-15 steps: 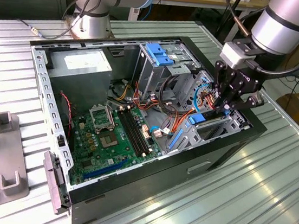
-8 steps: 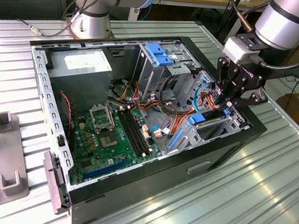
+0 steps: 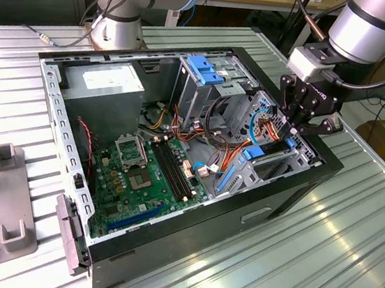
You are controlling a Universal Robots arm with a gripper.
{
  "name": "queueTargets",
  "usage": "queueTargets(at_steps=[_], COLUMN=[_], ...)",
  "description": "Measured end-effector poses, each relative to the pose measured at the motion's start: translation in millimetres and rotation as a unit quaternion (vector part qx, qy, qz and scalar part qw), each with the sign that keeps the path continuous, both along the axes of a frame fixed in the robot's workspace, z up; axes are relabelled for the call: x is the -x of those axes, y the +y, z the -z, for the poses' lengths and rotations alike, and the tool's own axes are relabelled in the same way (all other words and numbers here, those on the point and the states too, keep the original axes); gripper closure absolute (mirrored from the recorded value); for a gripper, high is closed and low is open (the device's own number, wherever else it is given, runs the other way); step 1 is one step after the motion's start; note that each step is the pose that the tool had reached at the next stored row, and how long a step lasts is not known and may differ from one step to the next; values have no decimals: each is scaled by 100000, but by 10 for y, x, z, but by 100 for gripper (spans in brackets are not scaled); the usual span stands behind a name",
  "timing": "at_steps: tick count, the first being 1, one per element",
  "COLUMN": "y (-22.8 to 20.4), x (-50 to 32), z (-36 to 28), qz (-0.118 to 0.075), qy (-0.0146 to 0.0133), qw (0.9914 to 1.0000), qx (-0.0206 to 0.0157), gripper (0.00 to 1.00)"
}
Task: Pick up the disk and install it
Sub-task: 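Insert the first disk wire, then insert the second disk wire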
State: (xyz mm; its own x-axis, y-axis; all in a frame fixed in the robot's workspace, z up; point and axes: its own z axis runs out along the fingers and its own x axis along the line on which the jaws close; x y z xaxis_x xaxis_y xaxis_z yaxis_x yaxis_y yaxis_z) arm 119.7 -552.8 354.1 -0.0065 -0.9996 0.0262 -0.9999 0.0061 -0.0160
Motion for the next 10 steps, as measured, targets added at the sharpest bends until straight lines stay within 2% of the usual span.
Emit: queueTargets(at_steps=[10], y=[0], x=[0], z=[-6], qz=[-1], qy=[-1], qw=[100000], qx=[1], gripper=[90])
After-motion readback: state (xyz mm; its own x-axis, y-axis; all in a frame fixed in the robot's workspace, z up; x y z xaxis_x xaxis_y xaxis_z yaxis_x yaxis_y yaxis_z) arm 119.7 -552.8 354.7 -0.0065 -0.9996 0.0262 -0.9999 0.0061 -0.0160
